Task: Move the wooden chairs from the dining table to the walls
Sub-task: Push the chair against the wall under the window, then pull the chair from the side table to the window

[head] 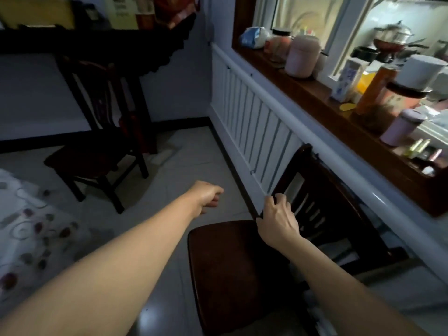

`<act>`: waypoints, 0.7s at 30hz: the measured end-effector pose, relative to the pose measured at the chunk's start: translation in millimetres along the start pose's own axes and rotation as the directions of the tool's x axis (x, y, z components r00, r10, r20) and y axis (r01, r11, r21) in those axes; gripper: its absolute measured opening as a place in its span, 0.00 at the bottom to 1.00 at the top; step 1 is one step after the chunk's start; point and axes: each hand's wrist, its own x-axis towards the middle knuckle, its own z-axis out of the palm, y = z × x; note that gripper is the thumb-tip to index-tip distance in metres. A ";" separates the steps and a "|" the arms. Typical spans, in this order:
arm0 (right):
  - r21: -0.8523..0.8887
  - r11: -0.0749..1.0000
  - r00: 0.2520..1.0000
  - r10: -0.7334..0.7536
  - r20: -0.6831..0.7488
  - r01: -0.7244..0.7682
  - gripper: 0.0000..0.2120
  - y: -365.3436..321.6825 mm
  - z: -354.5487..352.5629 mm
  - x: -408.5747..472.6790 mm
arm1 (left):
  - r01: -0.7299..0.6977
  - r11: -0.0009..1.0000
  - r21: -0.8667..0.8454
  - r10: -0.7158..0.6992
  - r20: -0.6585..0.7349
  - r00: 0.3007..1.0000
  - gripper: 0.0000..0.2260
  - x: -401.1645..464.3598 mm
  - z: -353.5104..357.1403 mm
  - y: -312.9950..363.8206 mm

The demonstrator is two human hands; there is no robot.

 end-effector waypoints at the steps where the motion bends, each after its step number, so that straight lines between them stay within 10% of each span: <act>1: 0.001 1.000 1.000 -0.004 0.011 0.004 0.19 -6.3 2.1 -1.4 | 0.017 1.000 -0.002 -0.017 -0.006 1.000 0.06 -1.7 -9.4 -6.3; 21: -0.005 0.909 0.897 -0.409 0.165 0.416 0.19 -262.2 59.7 -35.0 | 0.070 0.949 -0.308 -0.174 -0.324 0.930 0.12 -64.1 -273.8 -137.8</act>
